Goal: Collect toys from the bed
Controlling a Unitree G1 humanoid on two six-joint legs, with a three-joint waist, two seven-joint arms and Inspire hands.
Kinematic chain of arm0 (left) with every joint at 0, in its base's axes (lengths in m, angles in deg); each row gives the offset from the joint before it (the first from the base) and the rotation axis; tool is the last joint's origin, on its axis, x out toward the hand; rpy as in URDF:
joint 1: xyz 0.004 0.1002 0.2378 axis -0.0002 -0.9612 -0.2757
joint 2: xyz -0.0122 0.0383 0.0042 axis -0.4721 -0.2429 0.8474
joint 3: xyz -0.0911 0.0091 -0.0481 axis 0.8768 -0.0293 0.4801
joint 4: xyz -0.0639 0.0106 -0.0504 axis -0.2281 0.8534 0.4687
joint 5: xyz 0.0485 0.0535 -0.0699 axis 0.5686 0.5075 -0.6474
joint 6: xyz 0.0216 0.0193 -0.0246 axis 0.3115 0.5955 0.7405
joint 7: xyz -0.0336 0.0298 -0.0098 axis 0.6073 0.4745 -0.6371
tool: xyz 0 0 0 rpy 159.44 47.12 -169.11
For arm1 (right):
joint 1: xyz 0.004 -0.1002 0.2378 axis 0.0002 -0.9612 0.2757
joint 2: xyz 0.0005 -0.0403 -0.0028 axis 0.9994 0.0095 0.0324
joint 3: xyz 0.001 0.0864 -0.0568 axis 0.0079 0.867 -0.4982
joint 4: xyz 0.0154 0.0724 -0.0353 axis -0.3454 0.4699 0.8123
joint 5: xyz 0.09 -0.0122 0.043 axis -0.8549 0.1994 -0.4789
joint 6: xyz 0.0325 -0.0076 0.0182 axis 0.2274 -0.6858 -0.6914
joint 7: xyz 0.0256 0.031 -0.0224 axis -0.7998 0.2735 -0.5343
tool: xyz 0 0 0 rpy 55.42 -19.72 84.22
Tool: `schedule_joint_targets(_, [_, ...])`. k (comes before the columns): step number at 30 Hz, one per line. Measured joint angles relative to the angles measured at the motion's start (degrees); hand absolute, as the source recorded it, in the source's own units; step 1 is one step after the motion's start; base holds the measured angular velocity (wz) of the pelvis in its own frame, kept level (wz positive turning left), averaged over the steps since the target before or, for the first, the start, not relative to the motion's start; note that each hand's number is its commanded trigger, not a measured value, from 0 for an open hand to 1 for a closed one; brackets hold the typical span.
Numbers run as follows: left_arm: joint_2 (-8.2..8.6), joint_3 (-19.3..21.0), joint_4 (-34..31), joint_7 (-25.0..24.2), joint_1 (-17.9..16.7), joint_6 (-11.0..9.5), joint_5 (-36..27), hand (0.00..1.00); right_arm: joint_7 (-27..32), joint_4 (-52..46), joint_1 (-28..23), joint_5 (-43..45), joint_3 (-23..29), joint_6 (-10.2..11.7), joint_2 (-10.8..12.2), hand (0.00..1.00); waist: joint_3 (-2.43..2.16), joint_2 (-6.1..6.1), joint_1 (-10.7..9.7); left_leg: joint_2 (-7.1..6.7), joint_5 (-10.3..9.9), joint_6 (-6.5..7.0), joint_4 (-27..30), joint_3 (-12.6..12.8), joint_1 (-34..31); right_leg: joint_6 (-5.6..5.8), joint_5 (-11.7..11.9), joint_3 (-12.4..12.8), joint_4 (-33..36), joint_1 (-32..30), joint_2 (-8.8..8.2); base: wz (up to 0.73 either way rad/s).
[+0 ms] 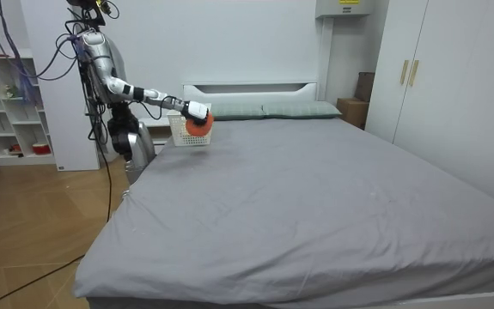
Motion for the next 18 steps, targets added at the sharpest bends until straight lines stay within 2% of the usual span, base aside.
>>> schedule_joint_targets(2, [-0.11,0.35,-0.91,-0.13,-0.06,0.04,-0.01,0.0,0.16,-4.65,0.08,-0.75,1.28,-0.01,-0.82,1.0,-0.09,-0.01,-0.51,0.11,-0.04,0.06,-0.39,0.67,0.0,-0.01,0.01,1.04,0.12,-0.52,0.01,-0.16])
schedule_joint_targets(7, [-0.25,0.13,-0.95,-0.14,1.08,-0.13,0.04,0.0,0.0,-9.89,0.44,-2.71,1.36,-0.04,-1.08,1.0,-0.25,-0.1,-1.43,0.31,-0.15,0.21,-0.5,1.68,-0.02,-0.04,0.02,1.49,0.23,-0.95,0.03,-0.11])
schedule_joint_targets(14, [-0.85,0.13,-1.03,-0.13,3.61,-0.28,0.09,0.0,-0.46,-19.89,2.87,-2.1,1.02,-0.41,-1.08,1.0,-0.34,0.01,-1.26,0.38,-0.26,0.37,-0.68,2.59,-0.47,-0.07,0.07,2.24,0.25,-1.8,0.04,-0.06])
schedule_joint_targets(18, [-1.05,0.08,-0.95,-0.08,4.35,-0.25,0.04,0.0,-0.56,-20.95,6.61,-2.13,0.07,-0.41,-1.08,1.0,-0.36,-0.02,-0.66,0.4,-0.24,0.36,-0.82,2.6,0.03,-0.07,0.06,2.32,0.15,-1.72,0.07,0.0])
